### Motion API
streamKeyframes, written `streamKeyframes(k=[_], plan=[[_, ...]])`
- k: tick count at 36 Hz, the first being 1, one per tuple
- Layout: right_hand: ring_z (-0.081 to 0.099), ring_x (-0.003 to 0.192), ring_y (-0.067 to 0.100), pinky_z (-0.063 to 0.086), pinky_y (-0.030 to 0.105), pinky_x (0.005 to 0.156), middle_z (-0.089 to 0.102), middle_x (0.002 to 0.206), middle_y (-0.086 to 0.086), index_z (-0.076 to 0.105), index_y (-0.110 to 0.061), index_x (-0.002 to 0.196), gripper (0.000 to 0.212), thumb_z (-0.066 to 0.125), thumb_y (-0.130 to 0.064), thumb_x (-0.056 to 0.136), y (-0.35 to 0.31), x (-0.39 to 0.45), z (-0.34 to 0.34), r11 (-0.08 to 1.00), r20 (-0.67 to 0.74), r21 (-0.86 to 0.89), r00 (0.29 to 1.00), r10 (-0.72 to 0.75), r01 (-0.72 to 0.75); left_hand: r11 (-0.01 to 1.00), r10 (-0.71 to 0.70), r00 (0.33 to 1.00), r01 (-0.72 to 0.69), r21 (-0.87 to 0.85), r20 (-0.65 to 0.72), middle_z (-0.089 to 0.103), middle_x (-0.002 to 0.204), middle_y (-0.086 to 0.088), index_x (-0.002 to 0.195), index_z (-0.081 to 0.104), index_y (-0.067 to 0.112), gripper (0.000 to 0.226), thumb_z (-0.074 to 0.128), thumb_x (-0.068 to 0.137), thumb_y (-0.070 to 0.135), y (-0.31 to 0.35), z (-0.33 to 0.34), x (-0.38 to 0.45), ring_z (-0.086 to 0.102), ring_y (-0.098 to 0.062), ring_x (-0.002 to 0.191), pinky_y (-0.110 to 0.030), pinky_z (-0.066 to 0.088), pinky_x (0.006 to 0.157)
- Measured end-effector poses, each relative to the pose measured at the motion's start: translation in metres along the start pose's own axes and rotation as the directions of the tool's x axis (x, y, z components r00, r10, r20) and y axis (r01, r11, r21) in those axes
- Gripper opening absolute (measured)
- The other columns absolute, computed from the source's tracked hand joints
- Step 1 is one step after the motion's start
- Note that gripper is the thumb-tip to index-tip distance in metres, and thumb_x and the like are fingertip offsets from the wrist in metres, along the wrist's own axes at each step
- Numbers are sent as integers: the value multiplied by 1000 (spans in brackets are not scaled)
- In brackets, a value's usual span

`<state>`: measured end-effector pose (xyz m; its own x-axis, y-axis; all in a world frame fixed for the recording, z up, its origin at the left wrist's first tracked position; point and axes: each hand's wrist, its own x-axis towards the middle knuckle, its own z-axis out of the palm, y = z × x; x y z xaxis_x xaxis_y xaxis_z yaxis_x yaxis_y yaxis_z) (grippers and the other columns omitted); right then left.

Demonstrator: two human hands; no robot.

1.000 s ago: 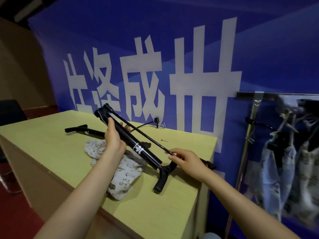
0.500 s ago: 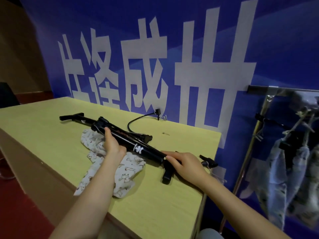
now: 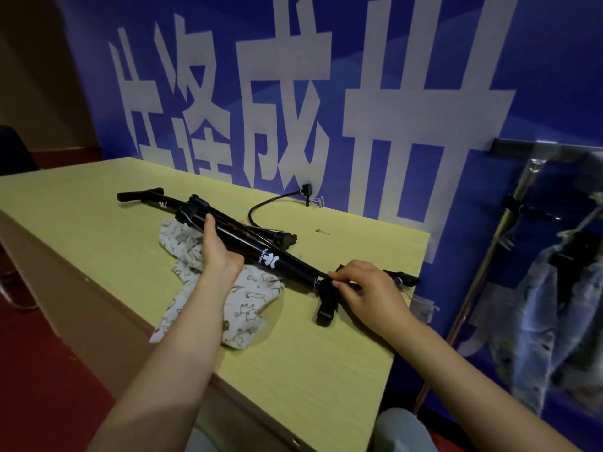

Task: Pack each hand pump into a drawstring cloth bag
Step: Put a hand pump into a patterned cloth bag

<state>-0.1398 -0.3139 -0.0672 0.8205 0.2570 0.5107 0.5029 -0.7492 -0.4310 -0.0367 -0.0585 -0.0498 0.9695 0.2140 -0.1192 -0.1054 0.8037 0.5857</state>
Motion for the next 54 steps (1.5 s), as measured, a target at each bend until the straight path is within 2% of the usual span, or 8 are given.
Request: streamKeyframes(k=[9,13,22,27,35,41,47,54], plan=[[52,98,9,45,25,82,62,105,-7,58,-27,133,36,53,-30,98,-5,-12,0,998,79,-57,997,-6,11,1000,14,1000,-14,3,-15,62,99,-2,131,55,18,52,53,93,52,1,-1,4,62,-19,84,-39,53,80],[47,105,6,43,23,87,58,111,-8,53,-32,136,37,48,-33,99,-7,-14,0,999,68,-49,997,24,-21,1000,25,1000,-25,-14,14,63,85,-2,110,58,17,35,52,95,48,3,1,2,63,-16,76,-32,54,68],[47,106,4,44,25,89,56,109,-13,60,-31,122,33,54,-44,92,-5,-17,-2,994,-30,-77,997,70,-72,998,-32,985,41,-50,172,63,98,-7,134,47,8,61,55,91,52,0,-1,-9,61,-21,92,-38,47,99],[44,112,7,42,32,97,50,120,-9,54,-31,131,61,45,-69,84,-9,-13,-2,990,43,-110,994,95,-90,999,21,967,-11,-41,255,61,101,-8,112,54,15,66,38,86,74,1,-2,-11,56,-24,100,-40,41,103],[22,138,12,26,36,114,34,147,-4,21,-32,151,105,57,-81,65,-6,-13,-6,995,261,-94,964,49,-25,985,152,970,-165,54,191,67,101,-3,126,54,17,55,53,90,58,7,2,-23,61,-21,101,-37,49,95],[34,132,9,33,27,107,46,140,-8,29,-29,150,88,67,-56,75,-2,-12,-11,999,213,-16,976,48,-46,991,127,981,-133,30,147,67,119,-10,130,57,18,59,66,84,53,17,0,-26,61,-27,114,-43,51,96],[50,109,-12,40,10,90,57,116,-25,54,-37,129,45,65,-27,87,15,-4,-23,933,34,335,992,125,-129,992,89,973,-106,72,213,72,109,-11,99,54,19,17,57,93,35,28,-5,-31,61,-27,110,-41,45,104],[54,107,6,45,26,92,61,108,-12,66,-25,109,21,65,-32,89,33,13,-17,916,-358,330,867,346,-229,928,127,971,-188,321,202,72,83,-4,93,58,10,18,48,98,24,28,-11,-32,68,-16,85,-26,58,70]])
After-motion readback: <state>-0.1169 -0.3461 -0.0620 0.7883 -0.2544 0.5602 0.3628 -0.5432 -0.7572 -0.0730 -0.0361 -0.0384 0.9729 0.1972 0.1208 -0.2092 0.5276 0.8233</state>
